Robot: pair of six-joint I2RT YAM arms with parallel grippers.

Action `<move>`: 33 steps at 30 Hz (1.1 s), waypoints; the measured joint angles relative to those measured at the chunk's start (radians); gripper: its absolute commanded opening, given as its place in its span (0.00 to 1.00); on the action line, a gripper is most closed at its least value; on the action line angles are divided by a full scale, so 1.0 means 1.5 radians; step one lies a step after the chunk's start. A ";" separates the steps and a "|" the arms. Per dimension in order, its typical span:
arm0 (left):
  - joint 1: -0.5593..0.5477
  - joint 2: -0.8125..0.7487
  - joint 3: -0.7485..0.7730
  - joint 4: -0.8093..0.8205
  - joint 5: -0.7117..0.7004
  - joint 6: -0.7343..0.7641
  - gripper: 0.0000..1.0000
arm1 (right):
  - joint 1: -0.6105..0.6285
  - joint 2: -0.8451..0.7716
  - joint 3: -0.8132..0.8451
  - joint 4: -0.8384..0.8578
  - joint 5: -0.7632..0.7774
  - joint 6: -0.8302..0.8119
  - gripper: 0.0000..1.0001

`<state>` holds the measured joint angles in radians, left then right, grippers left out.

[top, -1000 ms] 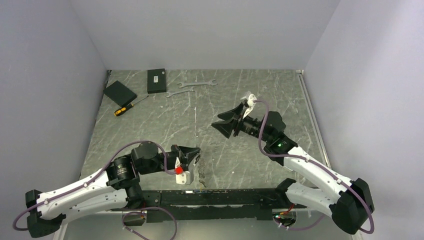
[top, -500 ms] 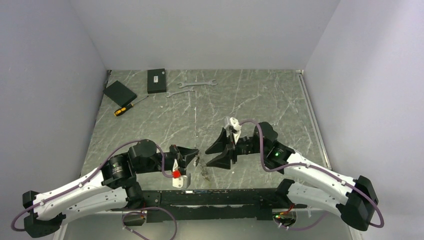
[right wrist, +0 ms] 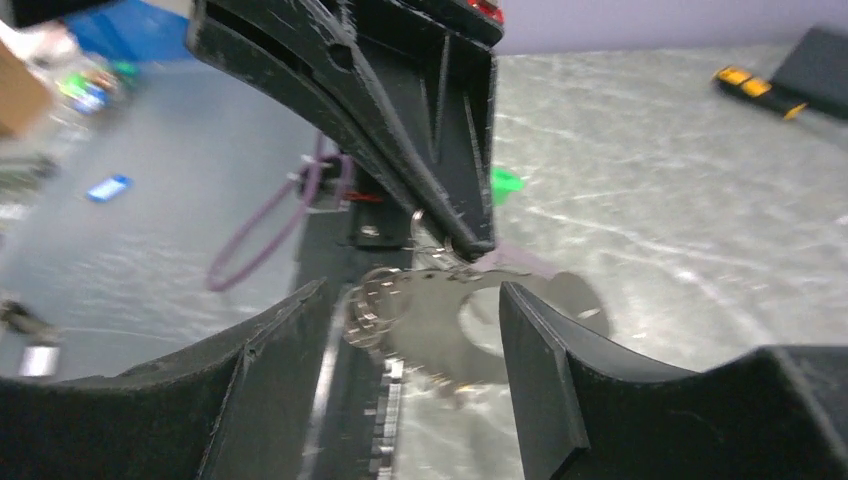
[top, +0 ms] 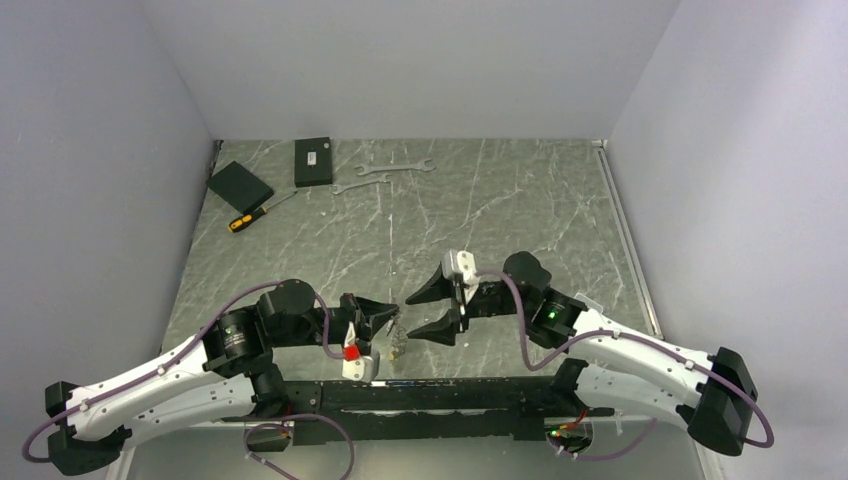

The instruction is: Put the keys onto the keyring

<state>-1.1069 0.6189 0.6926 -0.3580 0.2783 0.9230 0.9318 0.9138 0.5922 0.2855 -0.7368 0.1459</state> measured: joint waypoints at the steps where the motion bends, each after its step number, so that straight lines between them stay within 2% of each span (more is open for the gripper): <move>1: 0.000 0.000 0.000 0.000 0.003 0.000 0.00 | 0.005 0.004 0.000 0.001 0.011 -0.053 0.64; 5: 0.000 0.000 0.000 0.000 0.011 0.000 0.00 | 0.017 0.018 0.000 0.013 0.045 -0.182 0.62; 11: 0.000 -0.001 0.000 0.001 0.016 0.000 0.00 | 0.021 0.035 0.000 0.027 0.075 -0.255 0.52; 25: 0.000 -0.002 0.000 0.001 0.008 0.005 0.00 | 0.026 0.062 0.002 0.027 0.097 -0.269 0.50; 33: 0.000 -0.004 -0.001 0.002 -0.009 0.007 0.00 | 0.026 0.078 0.010 0.028 0.107 -0.227 0.48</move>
<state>-1.1069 0.6125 0.6910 -0.3550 0.2642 0.9337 0.9707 1.0302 0.6067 0.3283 -0.5770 -0.1940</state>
